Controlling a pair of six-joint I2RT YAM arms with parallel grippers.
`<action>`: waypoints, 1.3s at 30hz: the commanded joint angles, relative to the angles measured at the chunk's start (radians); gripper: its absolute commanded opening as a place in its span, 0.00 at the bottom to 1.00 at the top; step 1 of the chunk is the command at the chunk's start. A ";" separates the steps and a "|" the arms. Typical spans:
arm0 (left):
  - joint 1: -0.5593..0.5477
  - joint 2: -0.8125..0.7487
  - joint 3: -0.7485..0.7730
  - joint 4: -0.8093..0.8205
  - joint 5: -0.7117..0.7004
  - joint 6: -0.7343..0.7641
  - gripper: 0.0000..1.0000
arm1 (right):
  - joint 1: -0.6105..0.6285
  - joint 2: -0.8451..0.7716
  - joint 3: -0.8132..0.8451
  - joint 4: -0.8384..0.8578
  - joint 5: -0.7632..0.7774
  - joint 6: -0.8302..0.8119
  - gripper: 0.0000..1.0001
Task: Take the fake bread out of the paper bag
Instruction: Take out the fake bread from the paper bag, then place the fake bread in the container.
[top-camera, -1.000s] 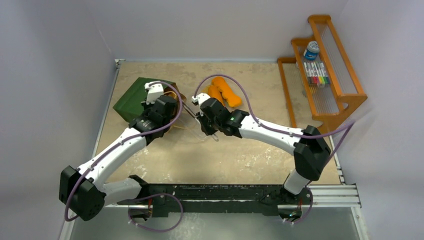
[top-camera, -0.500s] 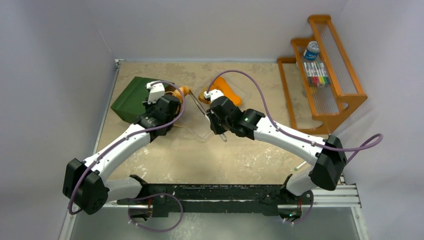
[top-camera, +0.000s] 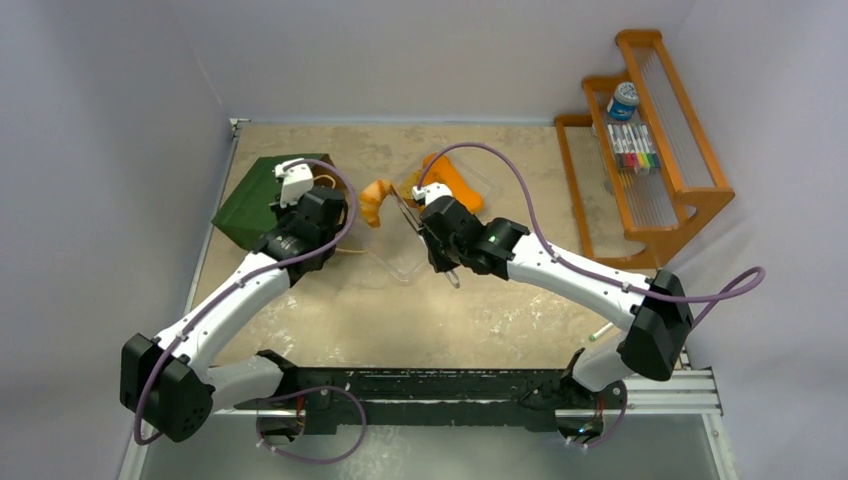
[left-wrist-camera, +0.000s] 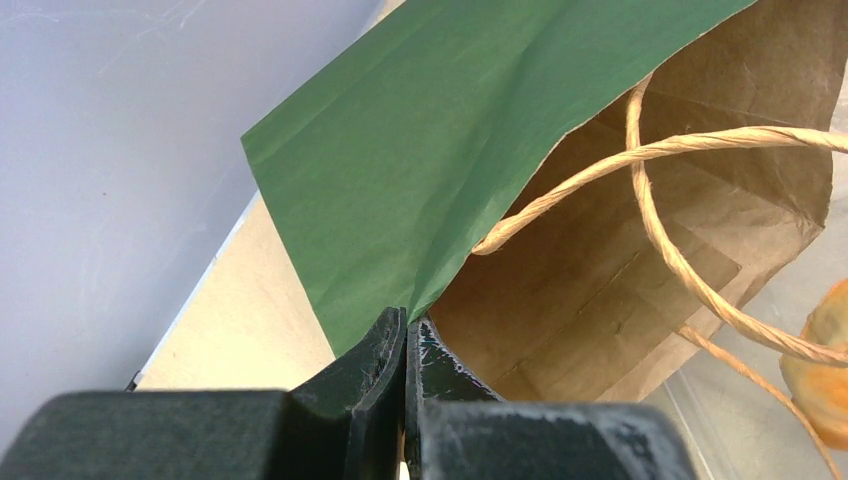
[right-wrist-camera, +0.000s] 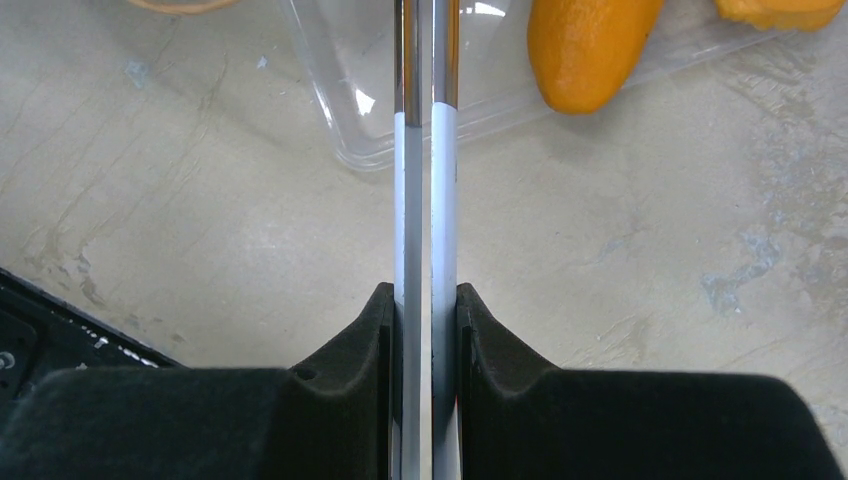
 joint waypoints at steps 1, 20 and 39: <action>0.018 -0.048 0.007 -0.001 -0.045 -0.004 0.00 | 0.000 0.011 0.049 0.021 0.043 0.028 0.00; 0.028 -0.156 0.008 -0.024 -0.008 0.017 0.00 | -0.013 0.175 0.016 0.124 0.003 0.015 0.02; 0.027 -0.165 -0.004 -0.017 0.035 0.041 0.00 | -0.024 0.139 -0.068 0.139 -0.057 0.071 0.35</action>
